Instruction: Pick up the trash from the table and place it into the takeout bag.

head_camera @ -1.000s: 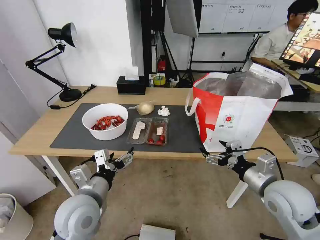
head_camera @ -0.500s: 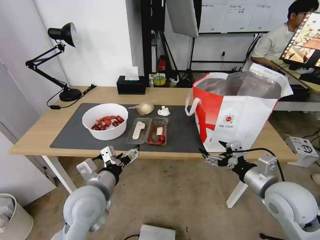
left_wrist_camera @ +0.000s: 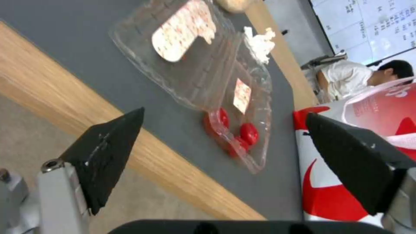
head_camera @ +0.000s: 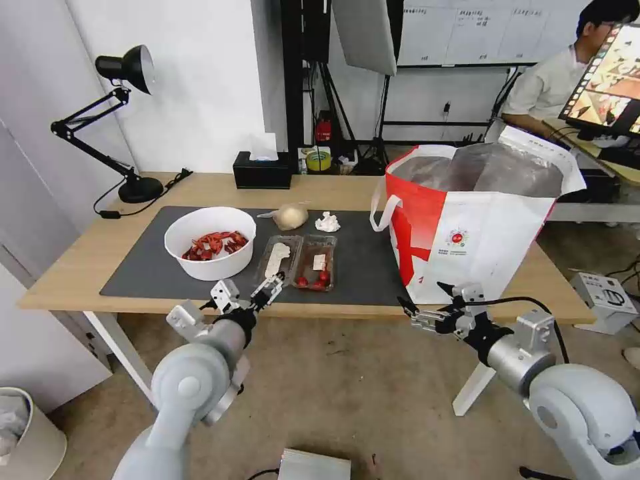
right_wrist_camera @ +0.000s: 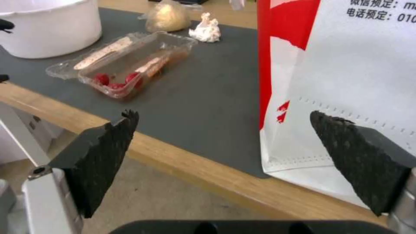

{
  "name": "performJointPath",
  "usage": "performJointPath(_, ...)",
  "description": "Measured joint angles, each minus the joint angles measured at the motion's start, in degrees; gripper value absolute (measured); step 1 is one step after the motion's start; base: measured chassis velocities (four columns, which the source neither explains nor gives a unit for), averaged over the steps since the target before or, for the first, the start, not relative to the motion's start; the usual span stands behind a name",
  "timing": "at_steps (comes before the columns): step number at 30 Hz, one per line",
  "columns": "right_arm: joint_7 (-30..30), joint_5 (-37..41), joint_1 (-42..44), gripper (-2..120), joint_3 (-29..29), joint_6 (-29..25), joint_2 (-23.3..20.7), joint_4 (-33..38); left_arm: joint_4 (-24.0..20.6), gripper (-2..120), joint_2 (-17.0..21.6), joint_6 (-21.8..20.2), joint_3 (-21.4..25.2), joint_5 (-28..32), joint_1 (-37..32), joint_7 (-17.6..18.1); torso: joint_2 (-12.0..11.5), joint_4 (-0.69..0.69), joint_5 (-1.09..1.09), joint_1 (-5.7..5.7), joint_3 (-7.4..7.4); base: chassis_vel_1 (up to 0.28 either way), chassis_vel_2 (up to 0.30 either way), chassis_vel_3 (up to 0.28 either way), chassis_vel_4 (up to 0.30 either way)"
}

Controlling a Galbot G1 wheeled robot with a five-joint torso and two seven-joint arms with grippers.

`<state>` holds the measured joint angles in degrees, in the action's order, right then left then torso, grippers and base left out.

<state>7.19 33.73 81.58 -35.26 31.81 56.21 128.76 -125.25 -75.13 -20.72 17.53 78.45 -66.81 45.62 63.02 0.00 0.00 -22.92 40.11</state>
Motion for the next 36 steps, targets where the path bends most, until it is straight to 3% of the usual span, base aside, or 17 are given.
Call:
performJointPath(14,0.0,0.0,-0.2,100,0.0,-0.1,-0.1,-0.8,4.9,100,-2.0,2.3,-3.0,2.2,5.0,3.6,0.0,0.0,0.0,0.0,0.0,0.0,0.0,0.0,0.0)
performJointPath(36,-0.2,0.0,-0.3,100,0.0,-0.4,-0.3,-1.7,9.4,100,-3.2,4.2,-4.3,3.6,8.7,4.3,0.0,0.0,0.0,0.0,0.0,0.0,0.0,0.0,0.0)
